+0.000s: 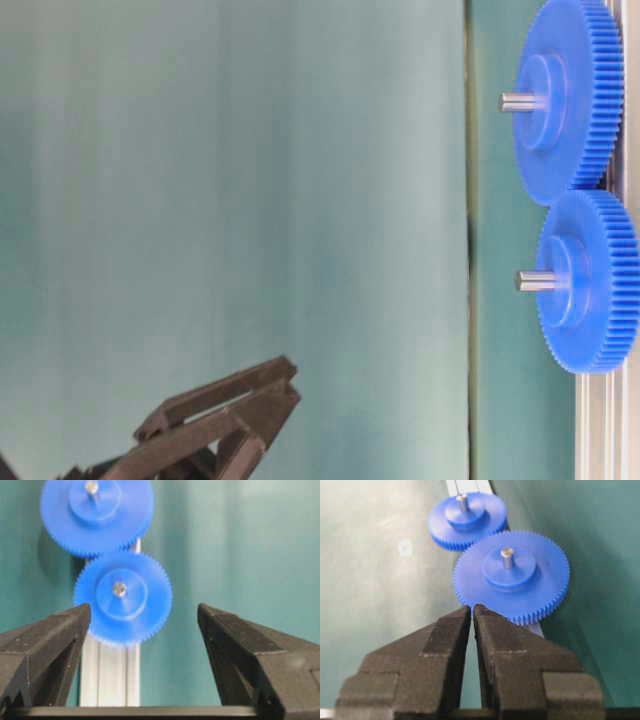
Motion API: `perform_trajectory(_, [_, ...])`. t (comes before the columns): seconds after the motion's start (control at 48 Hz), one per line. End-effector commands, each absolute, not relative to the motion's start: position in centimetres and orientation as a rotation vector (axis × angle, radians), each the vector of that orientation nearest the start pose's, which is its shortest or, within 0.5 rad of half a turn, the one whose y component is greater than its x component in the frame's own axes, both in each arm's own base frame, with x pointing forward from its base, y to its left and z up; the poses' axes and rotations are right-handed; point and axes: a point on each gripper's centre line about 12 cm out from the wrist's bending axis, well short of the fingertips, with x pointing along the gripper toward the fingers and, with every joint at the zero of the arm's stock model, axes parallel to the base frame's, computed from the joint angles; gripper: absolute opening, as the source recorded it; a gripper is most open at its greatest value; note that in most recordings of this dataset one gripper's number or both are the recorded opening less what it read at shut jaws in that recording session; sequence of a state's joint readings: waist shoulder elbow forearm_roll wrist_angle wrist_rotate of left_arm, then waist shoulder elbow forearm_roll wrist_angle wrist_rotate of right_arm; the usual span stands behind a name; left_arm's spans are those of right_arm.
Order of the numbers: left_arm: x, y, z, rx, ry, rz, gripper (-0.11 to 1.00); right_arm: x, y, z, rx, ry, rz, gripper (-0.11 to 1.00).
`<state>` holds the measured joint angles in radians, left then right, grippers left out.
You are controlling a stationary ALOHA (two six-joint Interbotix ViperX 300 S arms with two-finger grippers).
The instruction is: Find the location of the shaft and insert the small gear.
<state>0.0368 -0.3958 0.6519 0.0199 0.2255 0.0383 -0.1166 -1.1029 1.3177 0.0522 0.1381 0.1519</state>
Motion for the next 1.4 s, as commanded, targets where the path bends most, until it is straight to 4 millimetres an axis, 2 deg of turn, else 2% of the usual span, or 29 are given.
perform_trajectory(0.0, [32.8, 1.1, 30.4, 0.051, 0.436, 0.022, 0.85, 16.4, -1.9, 21.5, 0.228, 0.330, -0.147, 0.17])
perform_trajectory(0.125, [32.4, 1.0, 29.6, 0.044, 0.453, 0.021, 0.85, 16.4, -1.9, 21.4, 0.228, 0.332, -0.147, 0.17])
perform_trajectory(0.354, [32.3, 0.9, 29.5, 0.002, 0.436, 0.029, 0.85, 16.3, -2.0, 21.4, 0.227, 0.330, -0.152, 0.17])
perform_trajectory(0.875, [31.2, 0.7, 30.5, -0.017, 0.357, 0.028, 0.85, 16.1, -2.4, 21.3, 0.232, 0.319, -0.177, 0.17])
perform_trajectory(1.375, [31.0, 0.7, 30.3, -0.018, 0.362, 0.028, 0.85, 16.1, -2.4, 21.3, 0.232, 0.319, -0.177, 0.17])
